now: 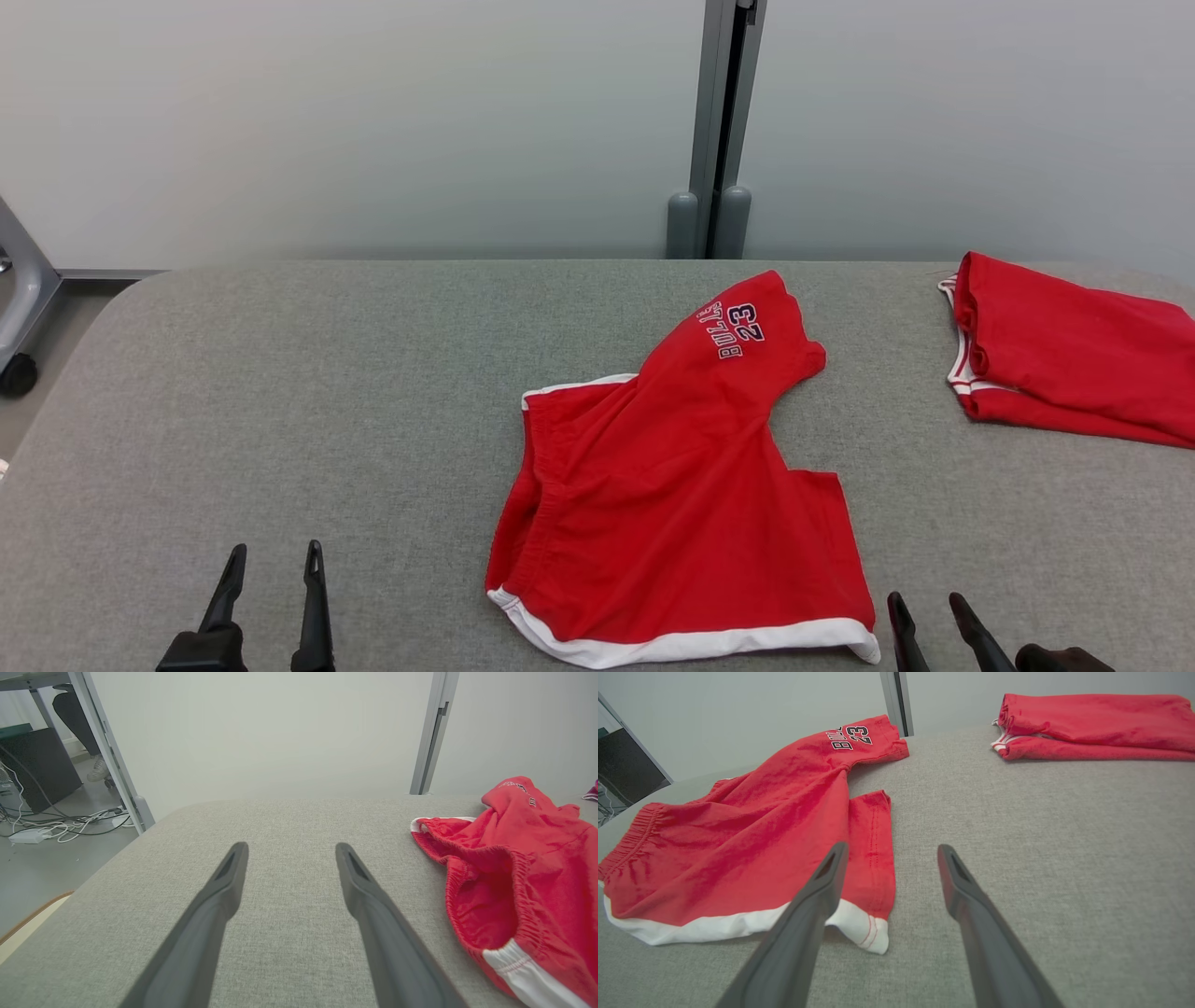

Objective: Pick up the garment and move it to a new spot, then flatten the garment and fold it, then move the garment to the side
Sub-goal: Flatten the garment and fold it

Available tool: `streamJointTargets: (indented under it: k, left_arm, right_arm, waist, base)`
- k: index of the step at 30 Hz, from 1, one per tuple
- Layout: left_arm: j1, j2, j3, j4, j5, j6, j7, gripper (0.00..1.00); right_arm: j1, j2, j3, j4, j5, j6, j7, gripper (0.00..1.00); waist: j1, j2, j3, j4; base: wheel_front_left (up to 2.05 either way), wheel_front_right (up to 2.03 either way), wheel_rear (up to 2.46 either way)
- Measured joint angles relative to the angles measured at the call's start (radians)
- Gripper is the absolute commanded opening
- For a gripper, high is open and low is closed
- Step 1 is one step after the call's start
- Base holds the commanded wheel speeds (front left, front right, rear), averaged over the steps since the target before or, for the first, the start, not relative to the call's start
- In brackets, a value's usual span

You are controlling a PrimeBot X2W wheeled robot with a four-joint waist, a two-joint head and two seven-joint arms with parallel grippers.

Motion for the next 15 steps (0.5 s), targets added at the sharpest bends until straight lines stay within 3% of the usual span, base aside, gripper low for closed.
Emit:
streamJointTargets:
  k: [7,15]
  left_arm:
    - [0.000,0.000,-0.031,0.001,-0.004,-0.005,0.000,1.00]
    - [-0.029,0.020,-0.225,0.026,0.004,-0.019,0.000,1.00]
  right_arm:
    - [-0.002,0.000,0.005,0.016,0.003,0.000,0.000,1.00]
    - [-0.041,0.000,0.026,0.085,-0.003,0.000,0.000,1.00]
  waist:
    - [0.0000,0.0000,0.003,-0.010]
    - [0.0000,0.0000,0.017,-0.028]
  base:
    - [0.00,0.00,0.00]
    - [0.00,0.00,0.00]
